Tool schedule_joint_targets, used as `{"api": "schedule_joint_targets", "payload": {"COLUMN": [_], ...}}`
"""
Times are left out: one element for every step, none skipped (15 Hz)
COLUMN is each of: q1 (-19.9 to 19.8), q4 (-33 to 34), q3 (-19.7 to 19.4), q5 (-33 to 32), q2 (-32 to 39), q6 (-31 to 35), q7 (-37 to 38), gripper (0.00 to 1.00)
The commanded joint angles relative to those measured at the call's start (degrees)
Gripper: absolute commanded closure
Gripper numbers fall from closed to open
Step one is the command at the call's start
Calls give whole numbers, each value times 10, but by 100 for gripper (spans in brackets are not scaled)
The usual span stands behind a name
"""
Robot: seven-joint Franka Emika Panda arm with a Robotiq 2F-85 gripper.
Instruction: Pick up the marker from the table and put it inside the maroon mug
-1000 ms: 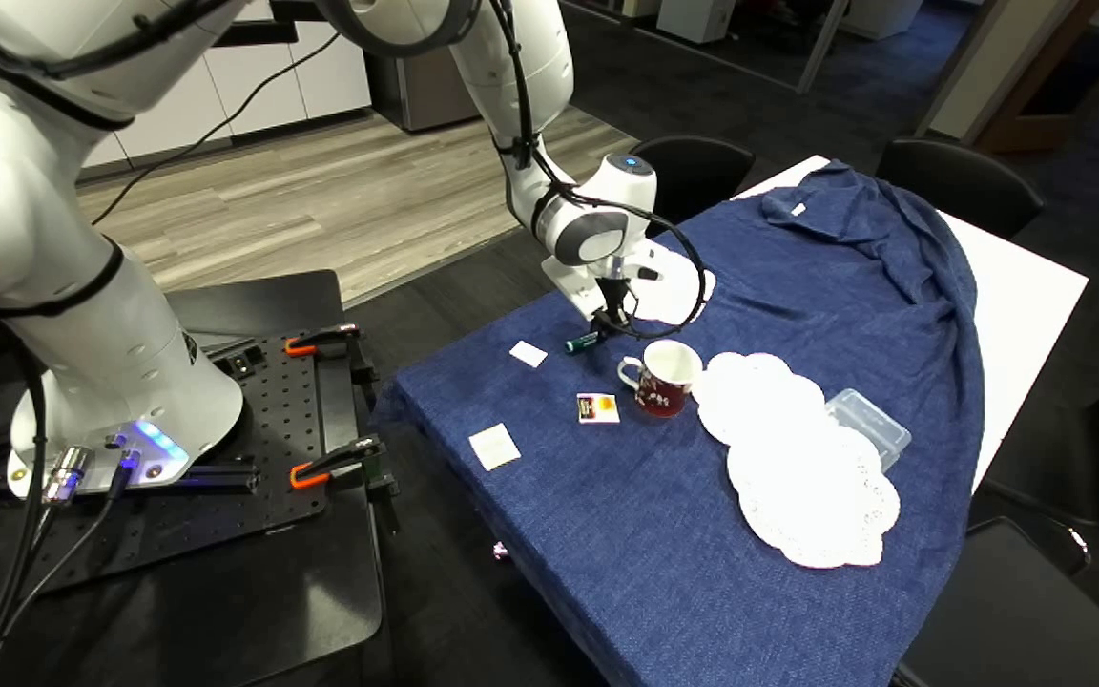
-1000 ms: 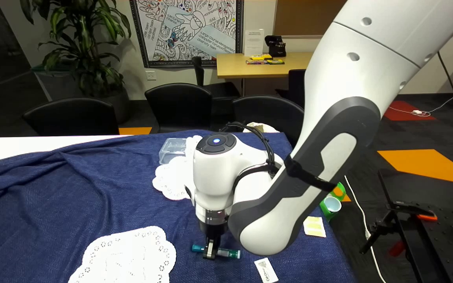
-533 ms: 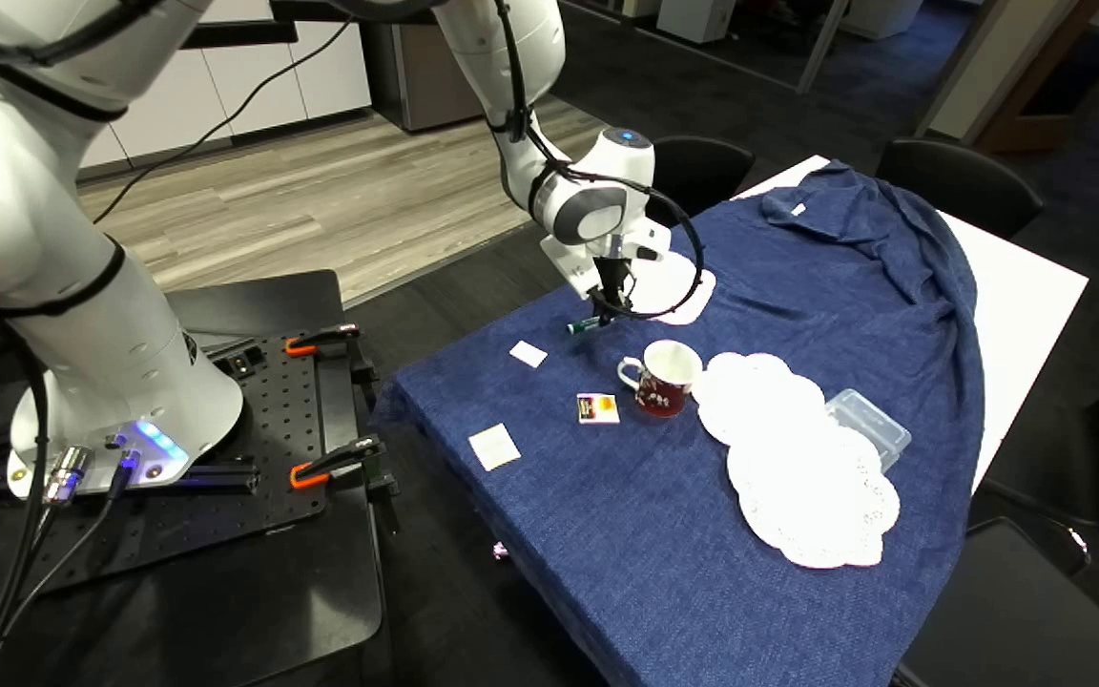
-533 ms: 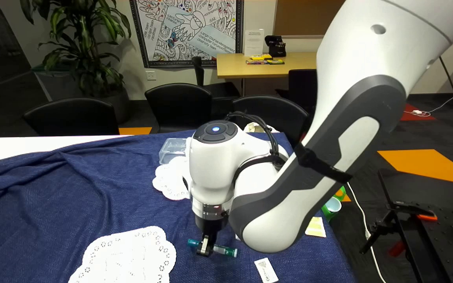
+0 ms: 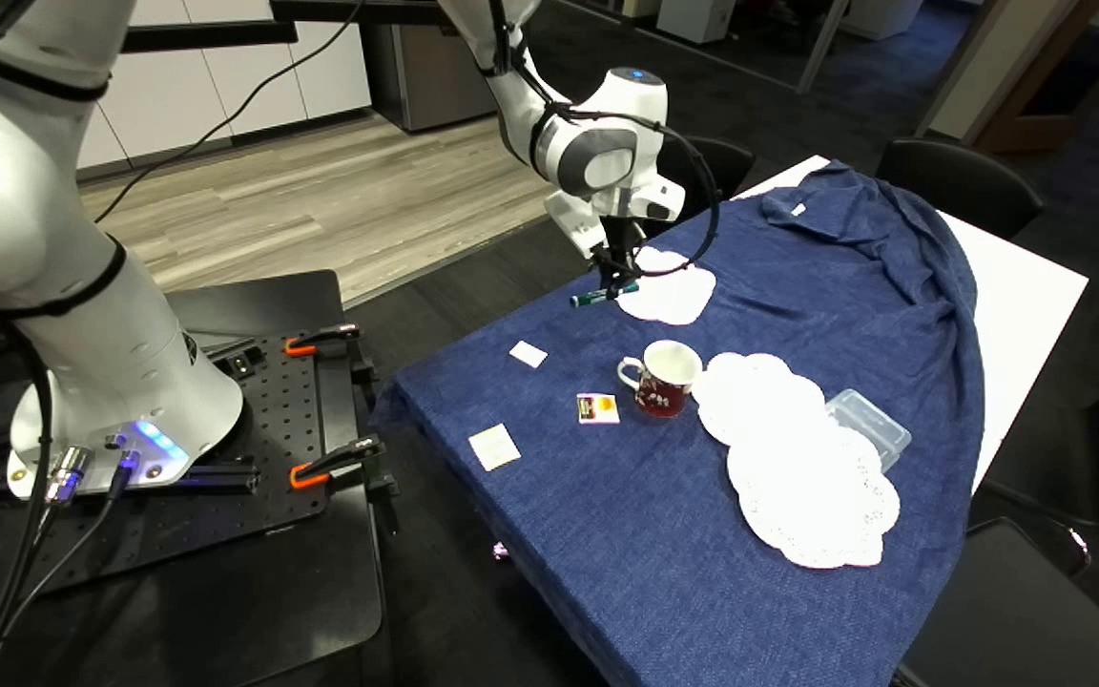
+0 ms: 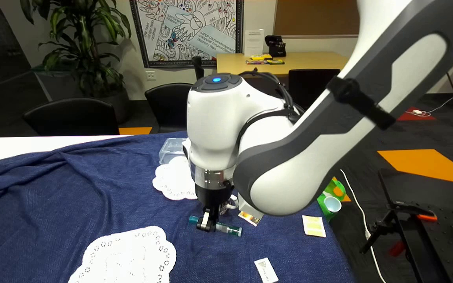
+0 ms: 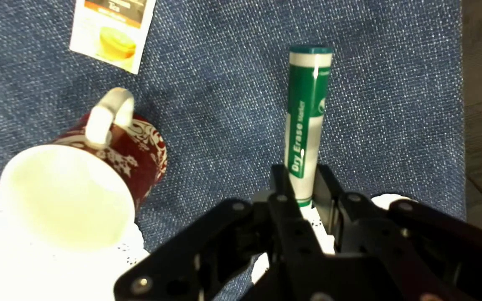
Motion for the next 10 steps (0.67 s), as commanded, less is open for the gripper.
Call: {"api": "schedule_joint_targets", "payload": {"q1": [3, 2, -3, -5, -5, -7, -8, -9, -11, -14], "q4": [-46, -49, -52, -55, -57, -65, -70, -81, -91, -102], "q3": [-8, -9, -6, -6, -8, -7, -7, -5, -3, 2], "q5": [6, 5, 7, 6, 4, 3, 2, 2, 3, 9], "q2": [-75, -87, -99, -111, -120, -133, -145, -159, -170, -182], "q6": [-44, -54, -69, -81, -91, -97, -104, -105, -107, -108], "q7": [10, 9, 3, 1, 4, 4, 5, 3, 0, -7], "gripper": [95, 95, 95, 95, 95, 95, 95, 95, 95, 95]}}
